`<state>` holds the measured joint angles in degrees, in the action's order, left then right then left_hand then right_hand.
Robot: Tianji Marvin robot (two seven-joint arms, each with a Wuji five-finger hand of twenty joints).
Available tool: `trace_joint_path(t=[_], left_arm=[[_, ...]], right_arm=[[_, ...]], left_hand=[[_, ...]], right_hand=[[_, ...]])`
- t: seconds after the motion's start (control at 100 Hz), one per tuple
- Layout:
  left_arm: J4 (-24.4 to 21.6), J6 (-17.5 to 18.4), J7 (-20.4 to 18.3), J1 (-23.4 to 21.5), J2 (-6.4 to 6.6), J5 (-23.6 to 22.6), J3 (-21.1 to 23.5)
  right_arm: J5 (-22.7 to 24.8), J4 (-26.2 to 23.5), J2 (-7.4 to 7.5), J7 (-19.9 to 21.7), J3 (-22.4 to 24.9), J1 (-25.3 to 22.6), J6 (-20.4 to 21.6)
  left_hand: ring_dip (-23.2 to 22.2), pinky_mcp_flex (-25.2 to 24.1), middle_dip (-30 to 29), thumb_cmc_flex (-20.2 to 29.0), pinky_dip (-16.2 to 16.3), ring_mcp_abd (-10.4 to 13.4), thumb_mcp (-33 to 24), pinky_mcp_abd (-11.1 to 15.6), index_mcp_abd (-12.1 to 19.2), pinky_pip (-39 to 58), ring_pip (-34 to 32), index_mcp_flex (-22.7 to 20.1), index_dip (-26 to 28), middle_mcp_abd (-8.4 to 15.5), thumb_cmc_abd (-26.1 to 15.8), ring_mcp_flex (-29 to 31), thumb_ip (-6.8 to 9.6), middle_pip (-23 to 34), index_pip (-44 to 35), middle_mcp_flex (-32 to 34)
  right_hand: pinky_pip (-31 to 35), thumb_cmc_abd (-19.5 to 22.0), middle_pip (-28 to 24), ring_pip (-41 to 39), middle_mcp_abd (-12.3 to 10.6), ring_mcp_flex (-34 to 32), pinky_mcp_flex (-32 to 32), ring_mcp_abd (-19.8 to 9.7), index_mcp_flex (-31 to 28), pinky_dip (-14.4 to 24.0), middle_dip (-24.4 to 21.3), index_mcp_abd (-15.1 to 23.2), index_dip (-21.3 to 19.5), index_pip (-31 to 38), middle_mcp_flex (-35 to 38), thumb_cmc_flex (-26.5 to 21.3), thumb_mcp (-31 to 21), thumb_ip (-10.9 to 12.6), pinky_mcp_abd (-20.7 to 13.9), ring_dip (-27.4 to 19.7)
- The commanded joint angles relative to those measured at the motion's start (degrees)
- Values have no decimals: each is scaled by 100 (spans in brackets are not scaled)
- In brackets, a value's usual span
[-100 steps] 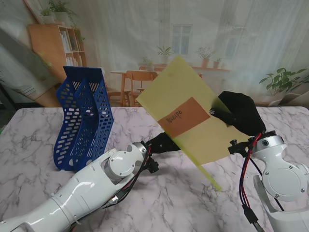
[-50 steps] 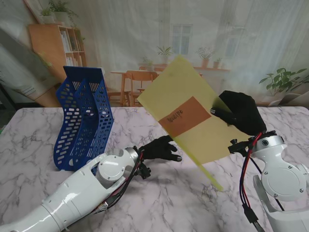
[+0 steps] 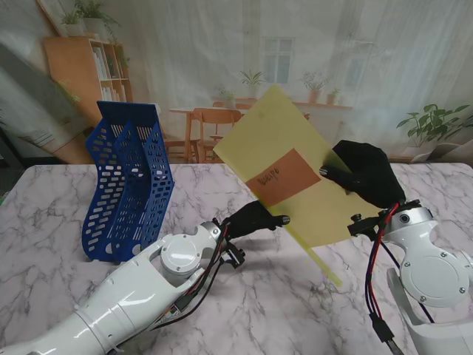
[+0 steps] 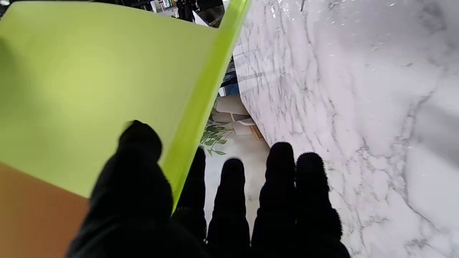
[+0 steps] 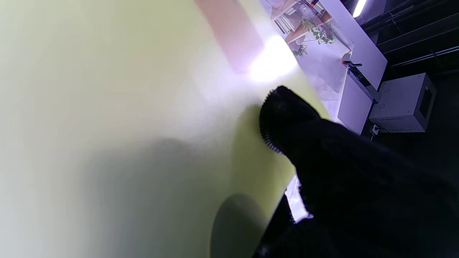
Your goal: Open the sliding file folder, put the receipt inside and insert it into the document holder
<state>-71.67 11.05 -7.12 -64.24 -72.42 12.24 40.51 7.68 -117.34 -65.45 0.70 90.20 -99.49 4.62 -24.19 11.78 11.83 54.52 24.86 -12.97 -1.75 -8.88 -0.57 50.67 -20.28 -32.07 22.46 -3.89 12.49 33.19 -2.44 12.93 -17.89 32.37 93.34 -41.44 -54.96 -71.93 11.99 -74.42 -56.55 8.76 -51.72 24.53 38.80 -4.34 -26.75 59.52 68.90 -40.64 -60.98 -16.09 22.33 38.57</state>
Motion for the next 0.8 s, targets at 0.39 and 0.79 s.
trace_joint_path(t=[0.39,0.79], left_arm=[[-713,5,504,-336,82,-578,434],[-1351,11,-59,-766,483,-934,1040]], right_arm=[[110,84,-23,-97,26,-123,17],[138,492,-131,-570,-53,-289,53]], left_hand=[[-566,1144,762,1774,496,-211,35,49,-898,1552,-1653,-1117,936,-815,-312,1753,183,1187,-2291,2625],[-930,1312,995,1798,656,-455,-163,-105,-1198,1917,-1903,-1195,1570,-988,-108,2018,231,1424,-2474,2935]], right_hand=[[-145,411,-278,321,130,-66,232,-300,155,127,82,424,-216,112,18,-383,-30,190,80,-80],[-625,955,-22,1758,62,-19,924,39,764,175,-280,510,-471,398,-677,-616,370,269,162,-635]])
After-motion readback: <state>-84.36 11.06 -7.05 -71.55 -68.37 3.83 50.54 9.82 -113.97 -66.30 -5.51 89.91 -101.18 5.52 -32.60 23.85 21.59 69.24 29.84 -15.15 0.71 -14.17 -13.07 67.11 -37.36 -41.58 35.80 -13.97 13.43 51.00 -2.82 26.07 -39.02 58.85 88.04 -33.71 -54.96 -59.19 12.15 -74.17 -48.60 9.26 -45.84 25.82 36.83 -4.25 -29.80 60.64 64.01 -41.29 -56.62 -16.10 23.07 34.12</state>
